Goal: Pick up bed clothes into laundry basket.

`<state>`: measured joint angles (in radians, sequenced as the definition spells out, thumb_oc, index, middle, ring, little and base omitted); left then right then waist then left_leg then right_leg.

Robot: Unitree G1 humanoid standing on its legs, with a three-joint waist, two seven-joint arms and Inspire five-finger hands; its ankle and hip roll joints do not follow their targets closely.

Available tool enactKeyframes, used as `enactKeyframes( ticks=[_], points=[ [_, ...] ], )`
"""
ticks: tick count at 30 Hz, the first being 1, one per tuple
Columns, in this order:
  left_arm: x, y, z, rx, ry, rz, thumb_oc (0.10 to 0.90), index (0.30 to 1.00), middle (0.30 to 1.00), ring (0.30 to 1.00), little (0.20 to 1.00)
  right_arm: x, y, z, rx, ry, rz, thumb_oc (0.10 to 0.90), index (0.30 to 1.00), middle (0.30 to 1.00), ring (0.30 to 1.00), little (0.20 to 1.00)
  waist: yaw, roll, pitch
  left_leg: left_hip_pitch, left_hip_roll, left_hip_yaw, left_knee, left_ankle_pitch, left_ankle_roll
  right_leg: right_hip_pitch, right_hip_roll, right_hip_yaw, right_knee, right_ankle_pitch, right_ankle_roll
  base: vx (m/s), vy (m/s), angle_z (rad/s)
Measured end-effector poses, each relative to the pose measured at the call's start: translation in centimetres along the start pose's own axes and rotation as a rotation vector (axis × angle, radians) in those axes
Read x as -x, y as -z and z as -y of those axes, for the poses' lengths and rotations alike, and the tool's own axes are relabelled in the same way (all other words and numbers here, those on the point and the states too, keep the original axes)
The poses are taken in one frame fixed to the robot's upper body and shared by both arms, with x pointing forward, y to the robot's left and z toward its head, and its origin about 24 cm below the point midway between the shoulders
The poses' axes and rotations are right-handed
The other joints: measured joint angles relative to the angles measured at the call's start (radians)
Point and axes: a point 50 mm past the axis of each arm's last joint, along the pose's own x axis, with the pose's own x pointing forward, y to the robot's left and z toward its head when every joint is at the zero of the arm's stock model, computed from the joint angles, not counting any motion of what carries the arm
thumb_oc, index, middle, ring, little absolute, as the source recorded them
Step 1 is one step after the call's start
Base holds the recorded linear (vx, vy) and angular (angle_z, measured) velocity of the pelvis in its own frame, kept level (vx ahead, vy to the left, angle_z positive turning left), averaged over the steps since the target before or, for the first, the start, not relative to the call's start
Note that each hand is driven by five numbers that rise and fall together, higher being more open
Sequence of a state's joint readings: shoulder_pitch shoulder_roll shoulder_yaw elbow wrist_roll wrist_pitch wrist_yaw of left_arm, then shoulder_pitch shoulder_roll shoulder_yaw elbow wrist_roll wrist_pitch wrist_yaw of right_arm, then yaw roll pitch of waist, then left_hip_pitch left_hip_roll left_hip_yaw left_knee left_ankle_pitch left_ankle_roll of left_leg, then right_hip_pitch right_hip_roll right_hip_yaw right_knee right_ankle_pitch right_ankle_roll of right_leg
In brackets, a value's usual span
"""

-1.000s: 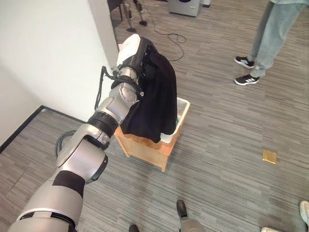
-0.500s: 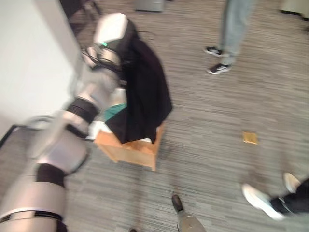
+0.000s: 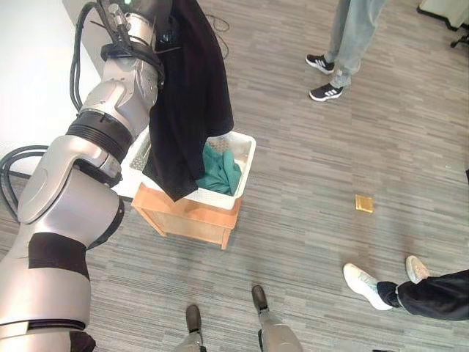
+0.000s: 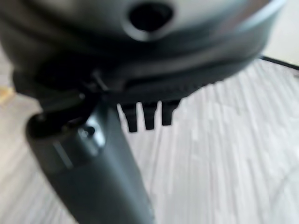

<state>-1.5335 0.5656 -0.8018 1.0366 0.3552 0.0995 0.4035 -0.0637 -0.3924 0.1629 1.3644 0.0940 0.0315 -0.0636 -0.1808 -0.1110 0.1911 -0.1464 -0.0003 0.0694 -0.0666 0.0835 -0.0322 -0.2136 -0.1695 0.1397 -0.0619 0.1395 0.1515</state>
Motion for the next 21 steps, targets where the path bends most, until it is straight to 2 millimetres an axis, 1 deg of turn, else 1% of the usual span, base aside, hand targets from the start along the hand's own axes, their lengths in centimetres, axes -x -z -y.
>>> enactKeyframes(
  ticks=[1,2,3,4,7,9,11,12,13,14,16,17,18,19,20,21],
  points=[
    [0.0,-0.5,0.5,0.028,0.014,-0.012,0.400,0.300,0.300,0.300,0.300,0.1,0.1,-1.5,0.021,-0.035,-0.001,0.800,0.900,0.900,0.900,0.900,-0.003,-0.003,-0.001,0.007,0.001,-0.001,-0.013,0.003,0.000,0.007,0.001,-0.002,-0.012,0.004,0.003,-0.04,0.058,0.07],
    [0.1,-1.0,0.9,0.039,0.026,-0.011,0.400,0.300,0.300,0.300,0.300,0.2,-0.4,-2.9,0.018,-0.068,0.028,0.800,0.900,0.900,0.900,0.900,-0.002,-0.004,-0.001,0.009,0.002,-0.002,-0.015,0.003,0.000,0.010,0.001,-0.001,-0.018,0.007,0.007,-0.05,0.037,0.07],
    [0.2,-1.3,1.2,0.048,0.035,-0.008,0.400,0.300,0.300,0.300,0.300,0.3,-0.9,-3.8,0.014,-0.090,0.055,0.800,0.900,0.900,0.900,0.900,-0.003,-0.004,0.000,0.013,0.001,0.000,-0.017,0.003,0.000,0.014,0.001,-0.001,-0.019,0.008,0.008,-0.06,0.033,-0.11],
    [0.7,-1.0,2.2,0.047,0.063,-0.016,0.400,0.300,0.300,0.300,0.300,0.5,-2.1,-5.1,0.017,-0.126,0.109,0.800,0.900,0.900,0.900,0.900,-0.014,-0.005,0.000,0.038,-0.001,0.007,-0.019,0.003,0.000,0.035,-0.002,-0.001,-0.023,0.009,0.010,-0.09,0.019,-0.17],
    [0.9,-0.9,2.6,0.046,0.096,-0.017,0.400,0.300,0.300,0.300,0.300,0.6,-3.2,-5.2,0.029,-0.121,0.144,0.800,0.900,0.900,0.900,0.900,-0.033,-0.009,0.002,0.067,-0.002,0.007,-0.020,0.002,-0.001,0.062,-0.003,-0.005,-0.025,0.010,0.010,-0.09,0.015,-0.12],
    [0.9,-0.7,2.5,0.061,0.091,-0.025,0.400,0.300,0.300,0.300,0.300,0.6,-3.6,-5.0,0.039,-0.112,0.157,0.800,0.900,0.900,0.900,0.900,-0.028,-0.027,0.010,0.077,0.004,0.025,-0.020,0.002,-0.002,0.063,0.003,-0.006,-0.024,0.010,0.011,-0.10,-0.012,-0.22],
    [1.0,0.3,2.7,0.068,0.100,-0.069,0.400,0.300,0.300,0.300,0.300,0.6,-3.8,-5.0,0.048,-0.110,0.164,0.800,0.900,0.900,0.900,0.900,-0.028,-0.044,0.019,0.081,0.012,0.035,-0.020,-0.002,-0.007,0.059,0.012,-0.007,-0.024,0.010,0.011,-0.06,-0.025,-0.21],
    [1.5,1.7,3.4,0.061,0.122,-0.123,0.400,0.300,0.300,0.300,0.300,0.6,-3.7,-4.9,0.059,-0.107,0.162,0.800,0.900,0.900,0.900,0.900,-0.029,-0.055,0.024,0.085,0.022,0.036,-0.020,-0.009,-0.016,0.059,0.022,-0.007,-0.025,0.010,0.011,-0.07,-0.034,-0.20],
    [1.8,2.2,3.7,0.067,0.131,-0.144,0.400,0.300,0.300,0.300,0.300,0.5,-3.7,-4.9,0.061,-0.107,0.161,0.800,0.900,0.900,0.900,0.900,-0.029,-0.059,0.026,0.088,0.025,0.038,-0.020,-0.012,-0.020,0.059,0.025,-0.008,-0.025,0.010,0.011,-0.04,-0.017,-0.19],
    [2.7,3.3,4.8,0.053,0.165,-0.190,0.400,0.300,0.300,0.300,0.300,0.5,-3.5,-4.7,0.063,-0.102,0.155,0.800,0.900,0.900,0.900,0.900,-0.029,-0.062,0.028,0.087,0.033,0.041,-0.020,-0.020,-0.026,0.057,0.033,-0.012,-0.026,0.010,0.011,-0.05,-0.038,-0.11],
    [4.6,5.1,6.9,0.051,0.219,-0.253,0.400,0.300,0.300,0.300,0.300,0.5,-3.3,-4.4,0.067,-0.094,0.148,0.800,0.900,0.900,0.900,0.900,-0.022,-0.063,0.030,0.084,0.046,0.046,-0.020,-0.036,-0.026,0.050,0.044,-0.034,-0.027,0.009,0.011,-0.06,-0.063,-0.11],
    [6.2,6.2,8.3,0.071,0.235,-0.293,0.400,0.300,0.300,0.300,0.300,0.5,-3.2,-4.4,0.068,-0.091,0.148,0.800,0.900,0.900,0.900,0.900,-0.021,-0.063,0.030,0.085,0.050,0.045,-0.020,-0.041,-0.029,0.047,0.044,-0.054,-0.027,0.008,0.009,-0.04,-0.065,-0.08],
    [8.1,7.3,10.0,0.077,0.281,-0.342,0.400,0.300,0.300,0.300,0.300,0.4,-3.1,-4.4,0.071,-0.089,0.145,0.800,0.900,0.900,0.900,0.900,-0.019,-0.064,0.031,0.083,0.050,0.042,-0.020,-0.041,-0.029,0.047,0.044,-0.060,-0.027,0.006,0.007,-0.04,-0.052,-0.03],
    [11.2,8.8,12.4,0.066,0.367,-0.410,0.400,0.300,0.300,0.300,0.300,0.5,-3.0,-4.4,0.084,-0.083,0.143,0.800,0.900,0.900,0.900,0.900,-0.018,-0.065,0.032,0.080,0.050,0.038,-0.020,-0.041,-0.030,0.045,0.044,-0.061,-0.028,0.000,0.001,-0.05,-0.058,0.10],
    [13.6,9.8,13.9,0.046,0.434,-0.462,0.400,0.300,0.300,0.300,0.300,0.5,-2.9,-4.5,0.096,-0.080,0.142,0.800,0.900,0.900,0.900,0.900,-0.020,-0.065,0.033,0.074,0.051,0.030,-0.020,-0.039,-0.033,0.044,0.044,-0.071,-0.028,-0.004,-0.006,-0.05,-0.048,0.15],
    [15.6,10.6,15.1,0.026,0.491,-0.502,0.400,0.300,0.300,0.300,0.300,0.5,-2.8,-4.5,0.099,-0.080,0.140,0.800,0.900,0.900,0.900,0.900,-0.021,-0.064,0.035,0.065,0.053,0.028,-0.020,-0.038,-0.034,0.038,0.045,-0.079,-0.028,-0.004,-0.007,-0.06,-0.056,0.19]
  ],
)
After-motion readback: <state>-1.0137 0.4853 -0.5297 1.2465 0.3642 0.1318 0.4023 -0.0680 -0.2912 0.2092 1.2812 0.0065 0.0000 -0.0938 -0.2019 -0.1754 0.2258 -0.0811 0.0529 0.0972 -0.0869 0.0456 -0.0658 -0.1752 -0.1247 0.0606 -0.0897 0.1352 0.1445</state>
